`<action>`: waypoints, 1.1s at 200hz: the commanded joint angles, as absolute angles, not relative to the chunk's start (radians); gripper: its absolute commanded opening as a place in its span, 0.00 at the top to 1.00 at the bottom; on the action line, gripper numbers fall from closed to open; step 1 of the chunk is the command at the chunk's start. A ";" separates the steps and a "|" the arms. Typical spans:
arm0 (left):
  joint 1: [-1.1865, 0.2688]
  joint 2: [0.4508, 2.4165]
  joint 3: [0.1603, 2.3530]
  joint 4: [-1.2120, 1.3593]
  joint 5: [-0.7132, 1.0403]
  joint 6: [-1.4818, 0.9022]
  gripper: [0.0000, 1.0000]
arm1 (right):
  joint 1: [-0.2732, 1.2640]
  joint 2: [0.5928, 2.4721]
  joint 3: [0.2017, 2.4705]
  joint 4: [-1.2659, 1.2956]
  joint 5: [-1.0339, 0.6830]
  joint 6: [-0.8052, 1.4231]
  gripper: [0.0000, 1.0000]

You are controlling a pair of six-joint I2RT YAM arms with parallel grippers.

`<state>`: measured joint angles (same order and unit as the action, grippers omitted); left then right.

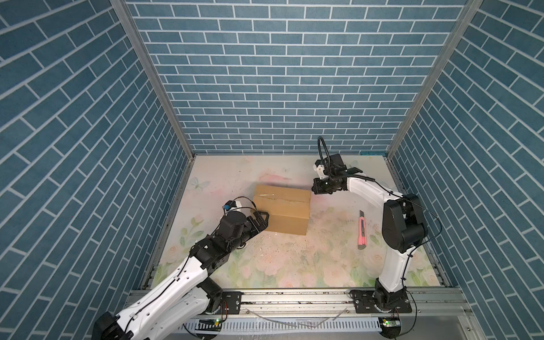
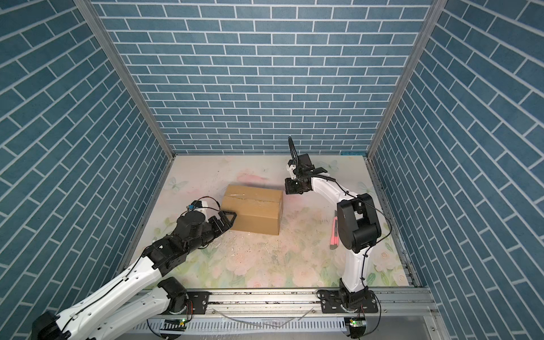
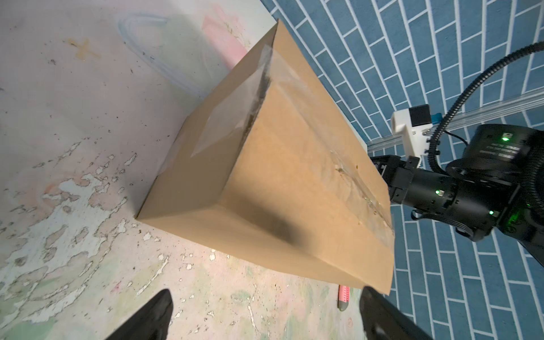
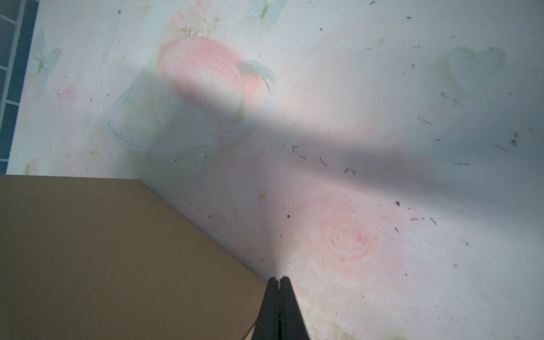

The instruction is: Unpack the express box

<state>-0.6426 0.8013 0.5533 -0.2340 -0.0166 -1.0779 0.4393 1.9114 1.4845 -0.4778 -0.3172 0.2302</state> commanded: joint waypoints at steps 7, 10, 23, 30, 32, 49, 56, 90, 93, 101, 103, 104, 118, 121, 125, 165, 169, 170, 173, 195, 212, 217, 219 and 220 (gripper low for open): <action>-0.648 0.847 0.553 -0.115 -0.049 -1.094 0.00 | 0.443 1.890 1.480 -0.461 -0.397 0.174 1.00; -0.647 0.854 0.555 -0.110 -0.048 -1.091 0.00 | 0.443 1.887 1.474 -0.459 -0.400 0.173 1.00; -0.648 0.886 0.563 -0.080 -0.046 -1.083 0.00 | 0.444 1.871 1.445 -0.447 -0.420 0.172 1.00; -0.647 0.902 0.567 -0.069 -0.045 -1.080 0.00 | 0.446 1.862 1.430 -0.444 -0.431 0.171 1.00; -0.646 0.904 0.567 -0.066 -0.045 -1.079 0.00 | 0.448 1.860 1.427 -0.444 -0.433 0.170 1.00; -0.645 0.930 0.572 -0.043 -0.044 -1.074 0.00 | 0.460 1.838 1.395 -0.438 -0.439 0.166 1.00; -0.644 0.935 0.572 -0.039 -0.045 -1.072 0.00 | 0.464 1.827 1.380 -0.437 -0.440 0.166 1.00; -0.623 0.932 0.566 -0.031 -0.045 -1.067 0.00 | 0.491 1.769 1.285 -0.403 -0.447 0.174 1.00; -0.620 0.930 0.566 -0.031 -0.043 -1.066 0.00 | 0.494 1.764 1.276 -0.398 -0.448 0.177 1.00; -0.614 0.929 0.565 -0.032 -0.042 -1.066 0.00 | 0.501 1.750 1.253 -0.384 -0.449 0.184 1.00; -0.612 0.926 0.565 -0.032 -0.043 -1.064 0.00 | 0.503 1.746 1.247 -0.383 -0.449 0.185 1.00; -0.610 0.925 0.564 -0.032 -0.043 -1.064 0.00 | 0.505 1.744 1.245 -0.382 -0.449 0.185 1.00; -0.600 0.919 0.560 -0.034 -0.040 -1.063 0.00 | 0.519 1.720 1.211 -0.371 -0.444 0.197 1.00; -0.597 0.918 0.560 -0.035 -0.040 -1.062 0.00 | 0.522 1.714 1.203 -0.369 -0.441 0.200 1.00; -0.595 0.915 0.560 -0.037 -0.040 -1.062 0.00 | 0.524 1.707 1.192 -0.366 -0.437 0.204 1.00; -0.567 0.891 0.549 -0.048 -0.032 -1.059 0.00 | 0.538 1.627 1.108 -0.341 -0.429 0.234 1.00; -0.561 0.889 0.548 -0.048 -0.030 -1.060 0.00 | 0.537 1.617 1.103 -0.340 -0.430 0.237 1.00; -0.561 0.888 0.548 -0.048 -0.029 -1.060 0.00 | 0.539 1.615 1.101 -0.340 -0.431 0.237 1.00; -0.557 0.888 0.547 -0.048 -0.028 -1.059 0.00 | 0.539 1.609 1.096 -0.339 -0.432 0.240 1.00; -0.523 0.880 0.546 -0.048 -0.008 -1.058 0.00 | 0.555 1.559 1.067 -0.337 -0.443 0.254 1.00; -0.477 0.886 0.548 -0.039 0.034 -1.058 0.00 | 0.579 1.521 1.043 -0.326 -0.440 0.283 1.00; -0.463 0.888 0.548 -0.037 0.048 -1.057 0.00 | 0.587 1.511 1.035 -0.320 -0.437 0.294 1.00; -0.457 0.889 0.549 -0.037 0.054 -1.057 0.00 | 0.592 1.504 1.032 -0.317 -0.437 0.299 1.00; -0.454 0.890 0.549 -0.037 0.055 -1.057 0.00 | 0.593 1.502 1.030 -0.315 -0.436 0.301 1.00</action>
